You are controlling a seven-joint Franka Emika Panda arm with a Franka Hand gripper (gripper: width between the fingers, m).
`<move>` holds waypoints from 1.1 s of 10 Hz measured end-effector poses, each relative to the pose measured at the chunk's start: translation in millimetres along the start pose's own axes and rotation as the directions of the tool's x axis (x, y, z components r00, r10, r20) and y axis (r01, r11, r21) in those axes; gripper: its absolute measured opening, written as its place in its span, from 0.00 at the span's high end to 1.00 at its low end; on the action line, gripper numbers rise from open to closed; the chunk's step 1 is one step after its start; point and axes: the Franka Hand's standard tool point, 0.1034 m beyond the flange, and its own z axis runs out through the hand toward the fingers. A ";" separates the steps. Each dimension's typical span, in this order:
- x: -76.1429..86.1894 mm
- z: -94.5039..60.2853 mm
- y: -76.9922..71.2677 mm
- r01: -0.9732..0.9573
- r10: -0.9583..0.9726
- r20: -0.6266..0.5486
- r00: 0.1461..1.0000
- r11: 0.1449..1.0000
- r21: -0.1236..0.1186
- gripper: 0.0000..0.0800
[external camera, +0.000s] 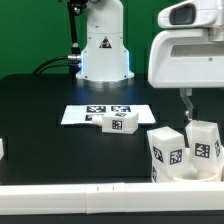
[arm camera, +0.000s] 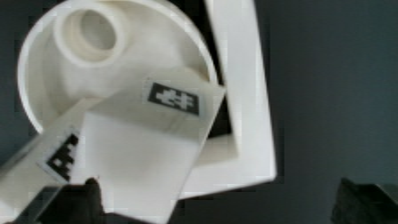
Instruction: Assemble stool
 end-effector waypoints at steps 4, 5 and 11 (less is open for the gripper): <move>2.5 -0.7 9.5 0.243 -0.243 -0.001 0.970 0.970 -0.023 0.19; 3.1 -0.7 11.0 0.334 -0.334 0.004 0.943 0.942 -0.033 0.19; 0.5 7.0 14.5 0.716 -0.712 0.068 0.698 0.697 -0.049 0.19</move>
Offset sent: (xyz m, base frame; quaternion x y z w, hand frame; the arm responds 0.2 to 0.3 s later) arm 0.0000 0.0000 0.0000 0.0000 0.0000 -0.1938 0.9810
